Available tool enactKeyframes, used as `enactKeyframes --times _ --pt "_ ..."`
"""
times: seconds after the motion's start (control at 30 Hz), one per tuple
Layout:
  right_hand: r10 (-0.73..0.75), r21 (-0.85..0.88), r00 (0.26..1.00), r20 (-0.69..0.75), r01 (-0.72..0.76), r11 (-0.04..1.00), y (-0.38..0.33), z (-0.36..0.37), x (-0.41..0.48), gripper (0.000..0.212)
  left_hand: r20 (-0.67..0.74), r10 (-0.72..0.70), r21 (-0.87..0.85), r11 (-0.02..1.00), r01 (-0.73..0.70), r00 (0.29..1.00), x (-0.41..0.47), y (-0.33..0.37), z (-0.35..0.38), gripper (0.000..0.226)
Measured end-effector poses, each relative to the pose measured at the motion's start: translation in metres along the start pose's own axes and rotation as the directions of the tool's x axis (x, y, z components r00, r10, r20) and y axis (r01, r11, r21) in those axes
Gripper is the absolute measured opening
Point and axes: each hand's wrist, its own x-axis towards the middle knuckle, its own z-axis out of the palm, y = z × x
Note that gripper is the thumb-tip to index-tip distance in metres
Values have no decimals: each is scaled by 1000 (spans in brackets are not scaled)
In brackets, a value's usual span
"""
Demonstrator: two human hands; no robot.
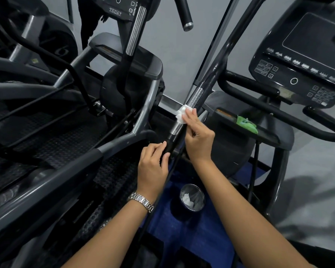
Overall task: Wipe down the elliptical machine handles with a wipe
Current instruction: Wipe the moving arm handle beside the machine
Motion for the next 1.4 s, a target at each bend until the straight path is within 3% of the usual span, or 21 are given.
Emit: enactKeyframes --times 0.2,0.33,0.53,0.7,0.9,1.07,1.27,1.4 --pt "-106 -2 993 51 107 994 1 -8 -9 28 -10 2 -13 1000 -3 1000 2 1 0 34" --pt "51 29 997 -64 -49 998 -1 -2 11 30 -6 4 -13 1000 -4 1000 1 -1 1 34" --pt "-19 50 999 27 18 999 -6 -9 -15 26 -2 -1 -23 1000 1 1000 2 0 -1 33" --pt "140 108 987 -75 -132 985 -6 -5 6 29 15 -47 -64 997 48 999 6 0 -2 28" --pt "-8 34 998 61 6 999 4 -14 -26 40 -18 1 -84 996 -3 1000 36 17 5 37" --pt "135 43 984 -113 -131 991 8 -15 23 25 -40 81 -111 990 -85 996 57 25 22 35" --pt "69 10 996 -50 -69 998 10 -19 8 18 -111 135 -85 986 -145 985 60 21 34 29" --pt "57 5 983 -174 -57 998 14 -19 43 8 -114 151 -68 985 -159 982 59 21 35 29"
